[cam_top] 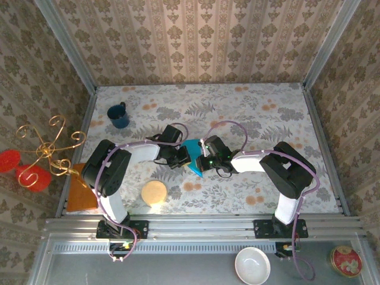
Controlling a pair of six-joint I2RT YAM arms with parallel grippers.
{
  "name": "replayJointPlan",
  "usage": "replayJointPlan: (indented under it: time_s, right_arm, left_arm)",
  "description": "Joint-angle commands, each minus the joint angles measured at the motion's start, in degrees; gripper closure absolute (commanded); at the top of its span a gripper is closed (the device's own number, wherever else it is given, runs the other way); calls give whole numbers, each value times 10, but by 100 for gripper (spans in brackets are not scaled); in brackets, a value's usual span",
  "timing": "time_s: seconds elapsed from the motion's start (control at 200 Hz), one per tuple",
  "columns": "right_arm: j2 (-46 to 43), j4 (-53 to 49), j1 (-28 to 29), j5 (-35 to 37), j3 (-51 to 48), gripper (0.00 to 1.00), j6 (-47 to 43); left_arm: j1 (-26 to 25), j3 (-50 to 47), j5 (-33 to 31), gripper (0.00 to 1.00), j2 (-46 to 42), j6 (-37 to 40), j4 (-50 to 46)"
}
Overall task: Fold a paper plane with a square sheet of paper (pick it up from the middle)
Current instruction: Third fold the triangle at the center of the table.
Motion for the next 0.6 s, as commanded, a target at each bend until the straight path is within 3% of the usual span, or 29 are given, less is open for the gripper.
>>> replayJointPlan:
  time_s: [0.0,0.11,0.425,0.595]
  right_arm:
    - [10,-35,-4,1,5,100,12]
    - [0,-58,-4,7,20,94,26]
    - [-41,-196,-42,-18,86,60,115]
    - [-70,-192,-58,-77,68,59,132]
  left_arm:
    - [-2,-14,-18,91,5,-11,-21]
    - [0,-22,-25,93,8,-11,-23]
    - [11,-33,-32,95,17,-8,-18]
    - [14,-27,-32,95,22,-5,-17]
